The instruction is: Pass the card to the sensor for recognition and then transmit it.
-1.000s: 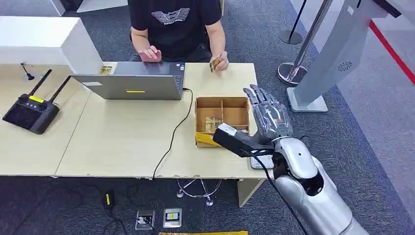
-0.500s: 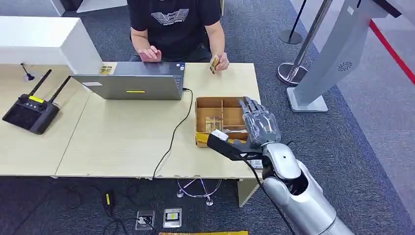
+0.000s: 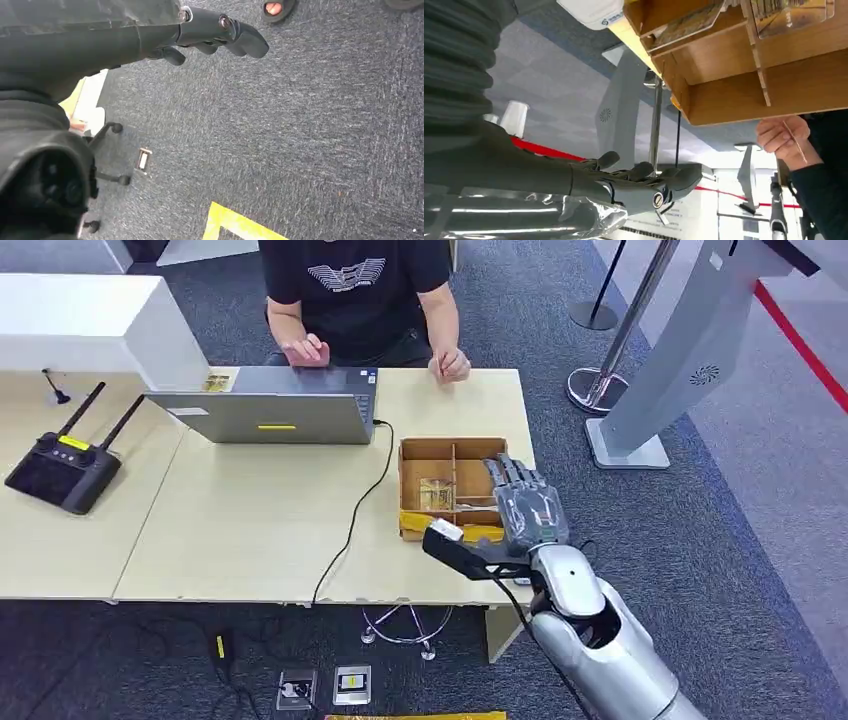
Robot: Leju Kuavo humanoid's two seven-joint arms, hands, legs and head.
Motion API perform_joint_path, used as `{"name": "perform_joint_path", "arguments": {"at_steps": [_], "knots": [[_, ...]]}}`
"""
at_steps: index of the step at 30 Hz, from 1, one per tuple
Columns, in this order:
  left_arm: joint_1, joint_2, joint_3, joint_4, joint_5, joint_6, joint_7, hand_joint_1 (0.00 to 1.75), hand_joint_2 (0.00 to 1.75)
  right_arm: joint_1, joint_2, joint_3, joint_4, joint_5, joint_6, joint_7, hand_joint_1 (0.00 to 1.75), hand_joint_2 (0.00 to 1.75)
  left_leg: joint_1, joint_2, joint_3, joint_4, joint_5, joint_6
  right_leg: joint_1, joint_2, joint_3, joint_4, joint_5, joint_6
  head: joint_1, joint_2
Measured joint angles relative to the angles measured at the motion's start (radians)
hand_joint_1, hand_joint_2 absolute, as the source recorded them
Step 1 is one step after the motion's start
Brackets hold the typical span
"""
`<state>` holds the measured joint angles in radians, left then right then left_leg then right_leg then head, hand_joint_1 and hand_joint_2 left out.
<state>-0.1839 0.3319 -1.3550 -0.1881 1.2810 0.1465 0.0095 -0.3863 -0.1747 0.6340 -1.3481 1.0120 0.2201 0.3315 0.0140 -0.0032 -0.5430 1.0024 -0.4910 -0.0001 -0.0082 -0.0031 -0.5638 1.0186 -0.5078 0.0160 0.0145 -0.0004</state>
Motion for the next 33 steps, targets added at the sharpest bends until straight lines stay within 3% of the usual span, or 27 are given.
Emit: {"name": "perform_joint_path", "arguments": {"at_steps": [33], "knots": [[-0.002, 0.001, -0.001, 0.000, -0.023, -0.002, -0.006, 0.00, 0.00, -0.062, 0.092, 0.001, 0.256, 0.007, -0.130, -0.067, 0.00, 1.75, 0.000, 0.000, 0.000, 0.000, 0.000, 0.000, 0.000, 0.000, 0.000, 0.000, 0.000, 0.000, 0.000, 0.000]]}}
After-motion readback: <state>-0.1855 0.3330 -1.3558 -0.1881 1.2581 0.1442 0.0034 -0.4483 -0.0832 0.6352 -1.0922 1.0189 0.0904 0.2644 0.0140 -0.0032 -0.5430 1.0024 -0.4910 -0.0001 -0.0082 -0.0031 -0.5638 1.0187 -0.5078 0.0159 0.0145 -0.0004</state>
